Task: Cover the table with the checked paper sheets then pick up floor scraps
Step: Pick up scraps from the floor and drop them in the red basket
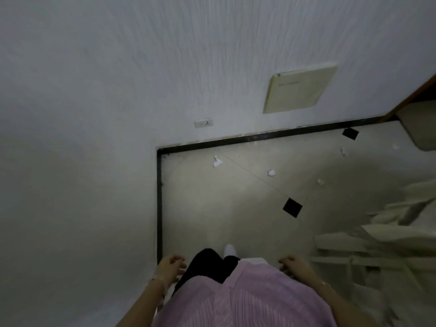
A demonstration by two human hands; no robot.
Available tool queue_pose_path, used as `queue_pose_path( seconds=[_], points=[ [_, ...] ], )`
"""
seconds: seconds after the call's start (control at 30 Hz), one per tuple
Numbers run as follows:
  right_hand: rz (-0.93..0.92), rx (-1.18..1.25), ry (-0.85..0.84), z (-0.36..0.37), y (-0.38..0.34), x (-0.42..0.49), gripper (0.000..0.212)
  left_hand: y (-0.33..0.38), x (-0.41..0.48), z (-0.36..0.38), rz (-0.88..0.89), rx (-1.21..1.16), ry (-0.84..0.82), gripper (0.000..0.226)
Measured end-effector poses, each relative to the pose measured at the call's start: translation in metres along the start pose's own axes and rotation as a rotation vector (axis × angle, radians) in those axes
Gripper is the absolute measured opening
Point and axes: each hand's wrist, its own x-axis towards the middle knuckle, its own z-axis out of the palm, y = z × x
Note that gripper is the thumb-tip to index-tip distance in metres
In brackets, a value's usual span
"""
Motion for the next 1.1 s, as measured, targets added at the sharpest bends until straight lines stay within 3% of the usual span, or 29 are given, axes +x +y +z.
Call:
queue_pose_path(
  seconds=[0.27,0.43,0.57,0.77,0.9,1.1],
  points=[
    [-0.063,0.145,0.069,-0.017,-0.167,0.069,0.020,0.079,0.086,-0.042,-0.148,0.051,-0.044,0.017],
    [0.021,0.284,0.174,-0.029,-0.209,0.114,0.020,0.164,0.147,-0.068,-0.165,0.225,-0.094,0.016],
    [0.110,0.365,0.211,-0.035,-0.227,0.154,0.022,0.255,0.210,-0.066,-0.149,0.325,-0.124,0.018],
    [0.159,0.411,0.236,-0.036,-0.231,0.264,0.022,0.362,0.325,0.008,0.081,0.437,-0.200,0.016],
    [0.149,0.340,0.203,-0.031,-0.211,0.387,0.023,0.373,0.439,0.071,0.151,0.551,-0.221,0.014],
    [0.048,0.100,0.261,-0.022,-0.165,0.588,0.019,0.341,0.610,0.141,0.293,0.686,-0.070,0.015]
  ],
)
